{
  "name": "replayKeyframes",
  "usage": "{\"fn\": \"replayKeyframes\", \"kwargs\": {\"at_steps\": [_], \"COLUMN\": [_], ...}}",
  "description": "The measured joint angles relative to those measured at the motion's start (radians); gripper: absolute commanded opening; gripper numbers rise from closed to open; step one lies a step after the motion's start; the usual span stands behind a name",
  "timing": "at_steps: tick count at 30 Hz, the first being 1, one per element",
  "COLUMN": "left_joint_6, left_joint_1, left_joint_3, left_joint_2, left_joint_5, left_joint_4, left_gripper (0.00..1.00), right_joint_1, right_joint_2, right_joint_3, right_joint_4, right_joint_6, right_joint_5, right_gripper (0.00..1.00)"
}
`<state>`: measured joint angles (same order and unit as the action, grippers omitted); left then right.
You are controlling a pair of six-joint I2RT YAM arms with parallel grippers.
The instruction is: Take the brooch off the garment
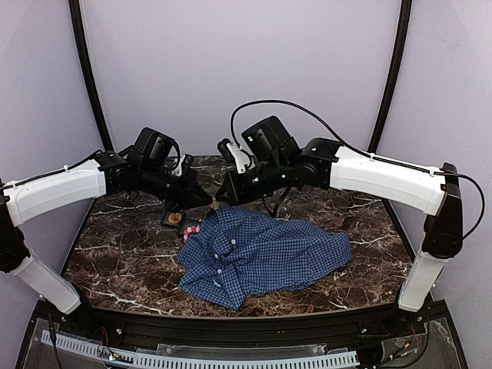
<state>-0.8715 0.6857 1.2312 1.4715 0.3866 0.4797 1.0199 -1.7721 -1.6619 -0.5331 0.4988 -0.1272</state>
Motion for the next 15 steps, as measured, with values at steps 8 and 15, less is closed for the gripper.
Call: {"fn": "replayKeyframes", "kwargs": {"at_steps": [8,15], "left_joint_6": [0.0,0.0], "left_joint_1": [0.01,0.014], "left_joint_3": [0.005,0.01], "left_joint_2": [0.0,0.0], "left_joint_5": [0.006,0.006], "left_joint_4": [0.0,0.0], "left_gripper": [0.01,0.01], "right_joint_1": [0.0,0.0], "right_joint_2": [-0.008,-0.035], "right_joint_3": [0.0,0.0], "right_joint_4": [0.0,-0.002], "right_joint_6": [0.0,0.0], "right_joint_5": [-0.004,-0.003], "right_gripper": [0.0,0.0]}}
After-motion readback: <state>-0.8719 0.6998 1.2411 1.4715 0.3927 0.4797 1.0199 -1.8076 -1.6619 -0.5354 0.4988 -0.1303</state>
